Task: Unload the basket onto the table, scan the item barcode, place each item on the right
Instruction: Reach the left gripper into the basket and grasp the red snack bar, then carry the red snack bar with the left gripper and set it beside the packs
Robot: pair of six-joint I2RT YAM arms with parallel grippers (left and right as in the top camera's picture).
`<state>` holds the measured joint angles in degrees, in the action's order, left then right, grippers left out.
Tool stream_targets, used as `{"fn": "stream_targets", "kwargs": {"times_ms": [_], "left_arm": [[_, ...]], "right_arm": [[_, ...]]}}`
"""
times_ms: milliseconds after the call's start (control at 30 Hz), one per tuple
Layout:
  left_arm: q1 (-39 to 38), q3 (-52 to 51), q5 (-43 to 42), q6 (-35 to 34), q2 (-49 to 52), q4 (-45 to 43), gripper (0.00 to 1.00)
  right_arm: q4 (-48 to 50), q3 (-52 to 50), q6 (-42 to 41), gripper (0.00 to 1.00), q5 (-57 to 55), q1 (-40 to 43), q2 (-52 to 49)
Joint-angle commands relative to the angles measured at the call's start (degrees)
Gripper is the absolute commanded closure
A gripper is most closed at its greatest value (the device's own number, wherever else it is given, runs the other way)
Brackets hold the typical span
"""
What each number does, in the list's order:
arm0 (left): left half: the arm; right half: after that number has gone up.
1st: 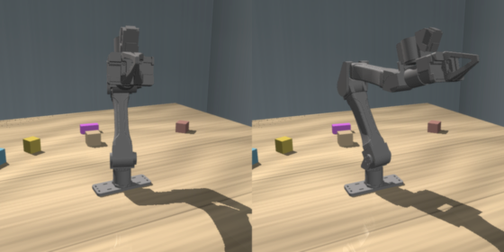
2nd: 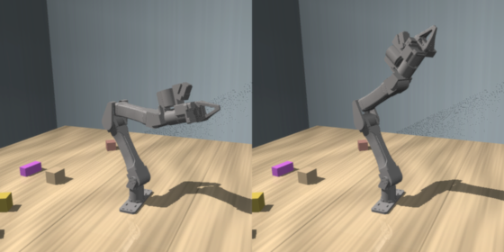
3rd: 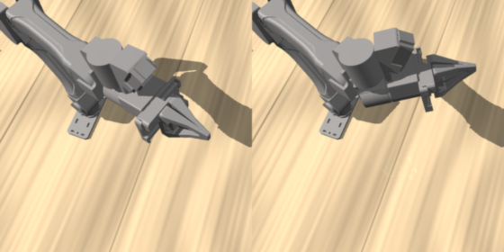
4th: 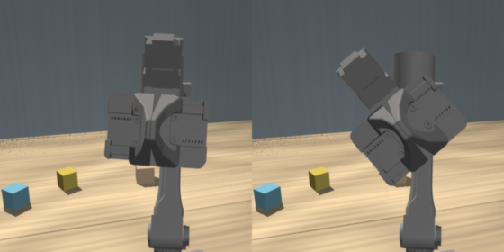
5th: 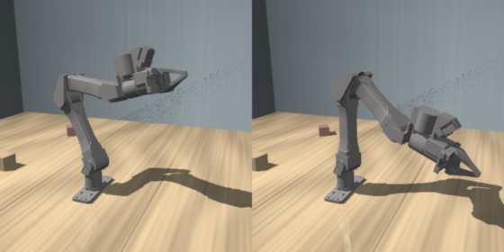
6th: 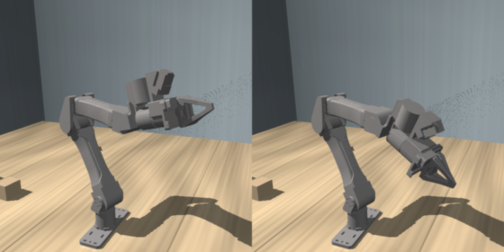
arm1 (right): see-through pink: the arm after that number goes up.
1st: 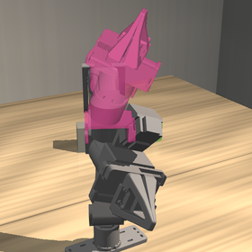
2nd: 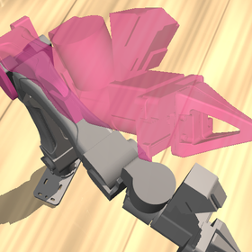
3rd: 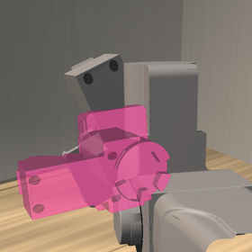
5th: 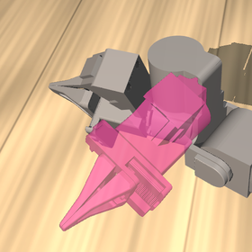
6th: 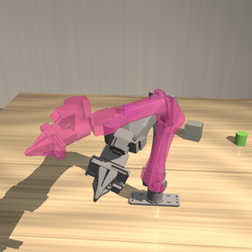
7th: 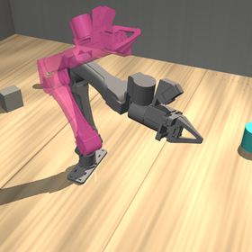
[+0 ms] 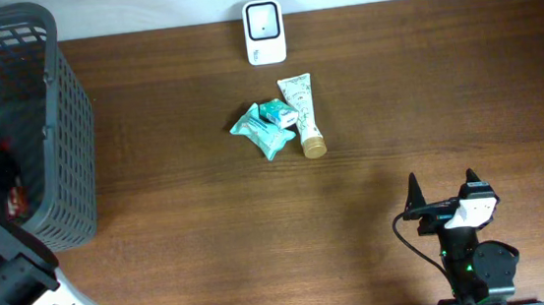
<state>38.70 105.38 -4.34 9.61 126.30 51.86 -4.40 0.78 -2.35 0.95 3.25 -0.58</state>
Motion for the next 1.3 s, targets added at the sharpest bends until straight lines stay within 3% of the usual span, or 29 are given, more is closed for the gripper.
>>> {"fn": "stream_targets", "kwargs": {"times_ms": [0,133,300,400,533,700,800,867,933,1033,1100,1133,1200,1267], "left_arm": [[-2.10,8.98,-18.75,-6.91,-10.16,-0.44,1.00],[-8.22,16.09,-22.16,-14.25,-21.16,-2.91,1.00],[-18.51,16.72,-24.63,-24.55,-31.93,-8.37,1.00],[-27.89,16.68,-24.61,-25.66,-33.40,-8.24,1.00],[-43.60,13.44,-18.93,-25.64,-27.58,-5.38,1.00],[-54.55,8.66,-6.60,-25.64,-17.59,-0.39,1.00],[-57.46,7.96,3.93,-25.68,-11.15,3.19,1.00],[-58.77,7.96,13.44,-30.05,-6.60,8.39,1.00],[-58.80,7.93,14.23,-34.60,-3.39,12.59,1.00],[-58.80,7.93,12.85,-35.74,0.70,16.79,1.00],[-58.80,7.93,11.45,-35.74,3.26,17.20,0.95],[-58.80,7.93,11.45,-35.74,3.80,17.20,0.87],[-58.71,7.93,11.91,-35.69,4.20,16.83,0.52],[-58.38,9.40,12.31,-35.63,4.20,16.17,0.48]], "right_arm": [[-0.09,-0.46,0.44,0.01,-0.50,0.20,0.37],[-0.11,-0.46,0.44,0.01,-0.50,0.20,0.37],[-0.09,-0.46,0.44,0.01,-0.50,0.20,0.37],[-0.09,-0.46,0.44,0.01,-0.50,0.20,0.37],[-0.09,-0.46,0.44,0.02,-0.50,0.20,0.37],[-0.09,-0.46,0.44,0.01,-0.50,0.20,0.37],[-0.11,-0.46,0.44,0.01,-0.50,0.20,0.37],[-0.11,-0.46,0.44,0.01,-0.50,0.20,0.37],[-0.09,-0.46,0.44,0.01,-0.50,0.20,0.37],[-0.09,-0.46,0.44,0.01,-0.50,0.20,0.37],[-0.09,-0.46,0.44,0.01,-0.50,0.20,0.33],[-0.09,-0.46,0.44,0.01,-0.50,0.20,0.33],[-0.11,-0.46,0.44,0.01,-0.50,0.20,0.33],[-0.09,-0.46,0.44,0.01,-0.50,0.20,0.28]]}}
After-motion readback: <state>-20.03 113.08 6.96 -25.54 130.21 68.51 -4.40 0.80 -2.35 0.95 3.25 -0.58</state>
